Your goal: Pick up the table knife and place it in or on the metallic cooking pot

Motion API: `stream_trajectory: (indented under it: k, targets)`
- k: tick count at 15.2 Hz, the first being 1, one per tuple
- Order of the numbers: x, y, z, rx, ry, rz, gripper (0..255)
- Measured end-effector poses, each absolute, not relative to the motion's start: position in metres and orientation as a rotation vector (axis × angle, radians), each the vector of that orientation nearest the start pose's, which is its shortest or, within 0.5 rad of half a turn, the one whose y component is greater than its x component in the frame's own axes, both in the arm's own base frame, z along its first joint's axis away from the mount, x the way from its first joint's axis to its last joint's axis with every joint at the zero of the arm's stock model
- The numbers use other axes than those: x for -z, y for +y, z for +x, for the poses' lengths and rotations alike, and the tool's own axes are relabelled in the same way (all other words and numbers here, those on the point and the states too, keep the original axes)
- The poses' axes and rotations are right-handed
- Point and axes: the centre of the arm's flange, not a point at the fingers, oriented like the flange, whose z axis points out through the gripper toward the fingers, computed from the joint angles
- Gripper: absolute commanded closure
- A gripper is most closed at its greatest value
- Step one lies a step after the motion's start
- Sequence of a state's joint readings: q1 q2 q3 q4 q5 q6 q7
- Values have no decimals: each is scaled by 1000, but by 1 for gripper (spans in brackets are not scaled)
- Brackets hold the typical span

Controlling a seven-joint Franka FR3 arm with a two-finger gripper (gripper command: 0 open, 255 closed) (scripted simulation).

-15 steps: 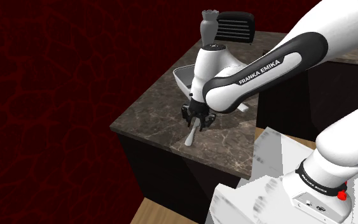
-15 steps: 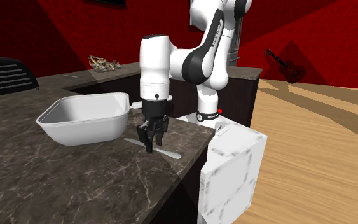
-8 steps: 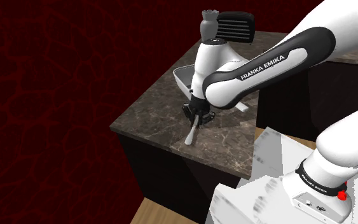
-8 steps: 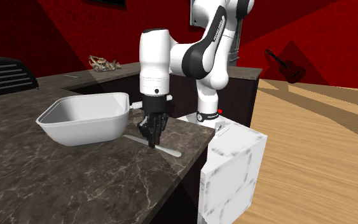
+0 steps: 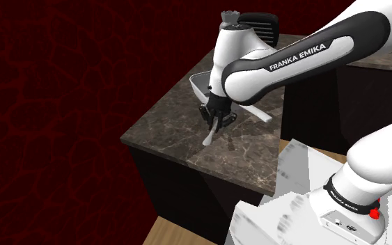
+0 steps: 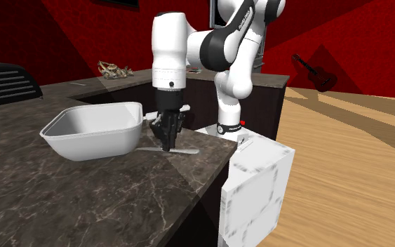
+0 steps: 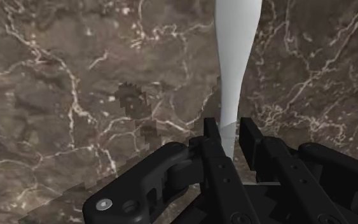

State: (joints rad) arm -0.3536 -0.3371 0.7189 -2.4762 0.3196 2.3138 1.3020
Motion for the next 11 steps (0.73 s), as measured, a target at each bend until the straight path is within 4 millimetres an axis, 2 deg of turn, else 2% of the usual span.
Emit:
stream_trajectory:
  k: [11]
  targets:
    - [-451,168,421,91,1662,-2542,255]
